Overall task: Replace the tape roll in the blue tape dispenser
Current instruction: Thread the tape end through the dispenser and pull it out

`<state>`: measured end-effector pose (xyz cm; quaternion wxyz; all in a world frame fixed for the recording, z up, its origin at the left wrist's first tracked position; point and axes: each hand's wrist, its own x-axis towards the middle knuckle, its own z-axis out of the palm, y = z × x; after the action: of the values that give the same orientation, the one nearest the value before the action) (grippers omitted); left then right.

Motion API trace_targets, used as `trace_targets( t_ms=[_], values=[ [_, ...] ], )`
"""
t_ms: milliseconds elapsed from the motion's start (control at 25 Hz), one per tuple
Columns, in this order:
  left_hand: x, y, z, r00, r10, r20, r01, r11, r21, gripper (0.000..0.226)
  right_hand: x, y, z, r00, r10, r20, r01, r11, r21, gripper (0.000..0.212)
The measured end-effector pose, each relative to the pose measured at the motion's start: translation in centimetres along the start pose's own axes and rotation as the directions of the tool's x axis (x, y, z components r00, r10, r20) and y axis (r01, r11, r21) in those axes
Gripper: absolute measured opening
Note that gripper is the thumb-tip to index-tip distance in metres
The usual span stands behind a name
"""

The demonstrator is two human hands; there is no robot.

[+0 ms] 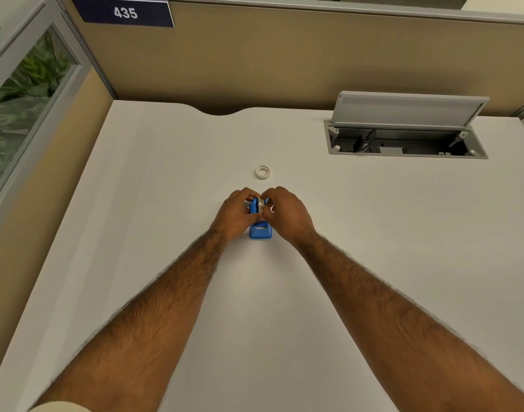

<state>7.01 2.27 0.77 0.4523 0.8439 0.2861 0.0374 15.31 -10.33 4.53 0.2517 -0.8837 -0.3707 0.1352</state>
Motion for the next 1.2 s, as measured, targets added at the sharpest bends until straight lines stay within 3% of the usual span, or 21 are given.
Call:
trace_targets(
  t_ms=[320, 440, 520, 560, 600, 640, 680, 720, 760, 920, 1200],
  values=[
    [0.0, -0.1, 0.1, 1.000, 0.000, -0.003, 0.000, 1.000, 0.018, 0.045, -0.3, -0.6, 0.1, 0.998, -0.034, -0.043, 0.028, 0.991, -0.129, 0.017],
    [-0.1, 0.0, 0.1, 1.000, 0.005, -0.005, -0.005, 1.000, 0.007, 0.046, -0.9, -0.7, 0.2, 0.996, 0.034, -0.078, -0.034, 0.999, -0.001, 0.017],
    [-0.2, 0.0, 0.0, 1.000, 0.001, -0.002, -0.001, 1.000, -0.002, 0.048, -1.5, -1.0, 0.4, 0.972, 0.186, -0.144, -0.161, 0.973, 0.168, 0.014],
    [-0.2, 0.1, -0.1, 1.000, -0.003, 0.001, 0.003, 1.000, -0.003, 0.050, -1.7, -1.1, 0.6, 0.933, 0.326, -0.154, -0.272, 0.916, 0.296, 0.012],
    [-0.2, 0.1, -0.1, 1.000, -0.007, 0.002, 0.007, 1.000, -0.003, 0.051, -1.6, -1.3, 0.6, 0.862, 0.496, -0.103, -0.394, 0.785, 0.477, 0.012],
    [-0.2, 0.1, -0.1, 1.000, -0.008, 0.001, 0.008, 1.000, -0.003, 0.051, -1.4, -1.6, 0.5, 0.771, 0.636, 0.029, -0.485, 0.557, 0.674, 0.013],
    [-0.3, 0.1, 0.0, 1.000, -0.004, -0.003, 0.004, 1.000, -0.002, 0.050, -1.4, -2.0, 0.3, 0.684, 0.698, 0.211, -0.536, 0.285, 0.795, 0.015],
    [-0.3, 0.1, 0.0, 1.000, 0.003, -0.010, -0.003, 1.000, -0.003, 0.049, -1.4, -2.4, -0.1, 0.623, 0.691, 0.366, -0.569, 0.079, 0.818, 0.018],
    [-0.3, 0.0, 0.1, 1.000, 0.012, -0.018, -0.012, 1.000, -0.007, 0.047, -1.4, -2.6, -0.3, 0.587, 0.663, 0.466, -0.608, -0.020, 0.794, 0.022],
    [-0.4, -0.2, 0.1, 0.999, 0.025, -0.036, -0.026, 0.999, -0.020, 0.040, -1.0, -3.2, -0.6, 0.557, 0.591, 0.583, -0.666, -0.101, 0.739, 0.033],
    [-0.4, -0.4, 0.2, 0.998, 0.045, -0.040, -0.046, 0.999, -0.022, 0.035, 0.3, -3.9, -0.4, 0.543, 0.620, 0.567, -0.679, -0.074, 0.731, 0.019]
  ],
)
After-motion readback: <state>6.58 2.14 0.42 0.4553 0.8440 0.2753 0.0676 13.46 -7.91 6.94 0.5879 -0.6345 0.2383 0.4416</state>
